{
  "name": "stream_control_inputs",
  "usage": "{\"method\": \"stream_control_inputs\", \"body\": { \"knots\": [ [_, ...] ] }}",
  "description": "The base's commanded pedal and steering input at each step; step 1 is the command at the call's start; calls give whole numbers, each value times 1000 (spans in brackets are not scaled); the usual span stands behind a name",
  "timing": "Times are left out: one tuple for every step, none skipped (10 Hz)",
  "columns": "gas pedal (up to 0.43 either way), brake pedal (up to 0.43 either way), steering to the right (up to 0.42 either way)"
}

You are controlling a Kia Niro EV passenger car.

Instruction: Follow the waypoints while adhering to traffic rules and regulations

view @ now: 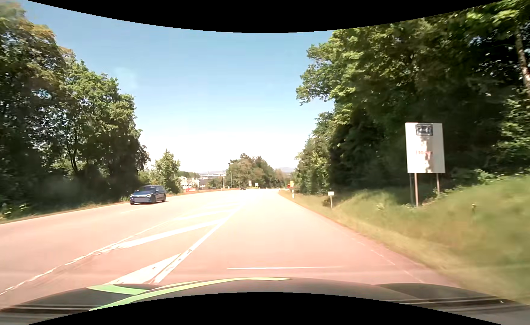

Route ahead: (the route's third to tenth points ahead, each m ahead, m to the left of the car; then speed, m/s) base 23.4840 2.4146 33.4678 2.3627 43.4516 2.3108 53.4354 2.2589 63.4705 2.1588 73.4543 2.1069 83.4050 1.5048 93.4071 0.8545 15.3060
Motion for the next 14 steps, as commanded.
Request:
{"method": "stream_control_inputs", "body": {
  "knots": [
    [0, 0, -4],
    [0, 0, -4],
    [0, 0, -6],
    [0, 0, -7],
    [0, 0, -8],
    [0, 0, -8],
    [0, 12, -9],
    [0, 37, -9],
    [0, 55, -8],
    [0, 61, -8],
    [0, 67, -8],
    [0, 67, -9],
    [0, 73, -9],
    [0, 79, -9]
  ]
}}
